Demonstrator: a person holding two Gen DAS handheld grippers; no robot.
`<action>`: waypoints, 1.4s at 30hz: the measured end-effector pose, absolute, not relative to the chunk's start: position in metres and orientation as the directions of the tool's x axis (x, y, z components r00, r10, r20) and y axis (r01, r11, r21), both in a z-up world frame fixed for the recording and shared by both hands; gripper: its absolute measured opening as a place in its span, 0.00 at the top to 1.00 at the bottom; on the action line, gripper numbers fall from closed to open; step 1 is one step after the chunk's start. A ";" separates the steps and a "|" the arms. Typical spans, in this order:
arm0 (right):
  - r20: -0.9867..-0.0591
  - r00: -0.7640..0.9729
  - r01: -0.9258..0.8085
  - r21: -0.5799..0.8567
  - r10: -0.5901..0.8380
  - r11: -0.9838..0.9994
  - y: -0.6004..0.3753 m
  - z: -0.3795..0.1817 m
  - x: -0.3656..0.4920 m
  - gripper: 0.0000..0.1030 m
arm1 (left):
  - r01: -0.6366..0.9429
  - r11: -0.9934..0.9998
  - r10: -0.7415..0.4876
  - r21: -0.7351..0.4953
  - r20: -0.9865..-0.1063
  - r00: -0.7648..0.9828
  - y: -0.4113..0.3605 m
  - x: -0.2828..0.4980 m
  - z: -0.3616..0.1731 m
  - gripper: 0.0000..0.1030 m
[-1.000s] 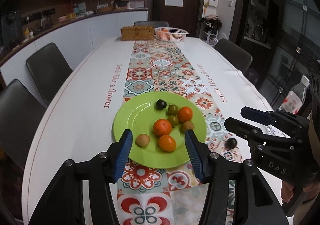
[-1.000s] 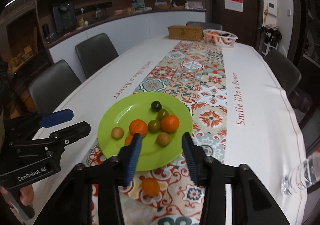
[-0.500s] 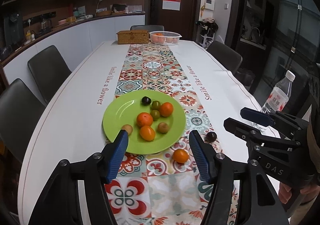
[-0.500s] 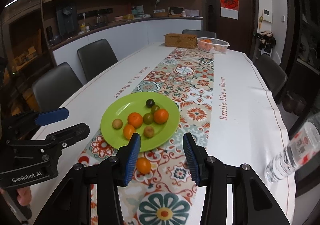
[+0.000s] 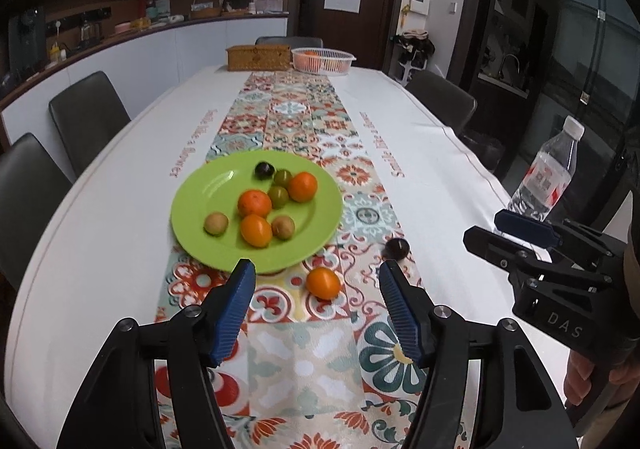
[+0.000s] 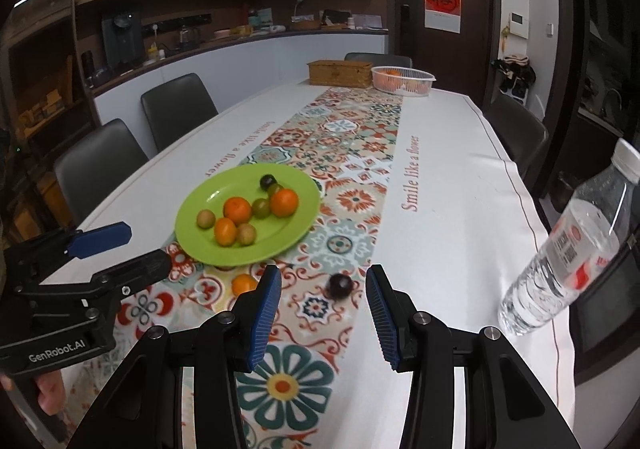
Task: Organize fruits
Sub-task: 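Move both tools back toward the last orange and dark plum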
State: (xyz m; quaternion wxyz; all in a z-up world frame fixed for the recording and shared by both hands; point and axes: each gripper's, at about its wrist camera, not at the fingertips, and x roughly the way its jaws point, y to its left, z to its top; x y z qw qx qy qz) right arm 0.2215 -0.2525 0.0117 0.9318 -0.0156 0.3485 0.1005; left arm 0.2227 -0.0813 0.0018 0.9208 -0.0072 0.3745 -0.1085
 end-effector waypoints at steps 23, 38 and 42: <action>-0.728 0.655 -0.278 0.014 0.200 0.960 -0.255 -0.048 0.263 0.56 | 0.246 0.966 -0.225 -0.082 -0.736 0.638 -0.098 0.251 -0.059 0.39; -0.770 0.604 -0.287 0.029 0.204 0.957 -0.251 -0.075 0.296 0.57 | 0.240 0.967 -0.211 -0.083 -0.787 0.580 -0.106 0.282 -0.084 0.47; -0.779 0.593 -0.280 0.037 0.204 0.959 -0.250 -0.081 0.303 0.57 | 0.227 0.971 -0.199 -0.081 -0.801 0.565 -0.106 0.288 -0.089 0.52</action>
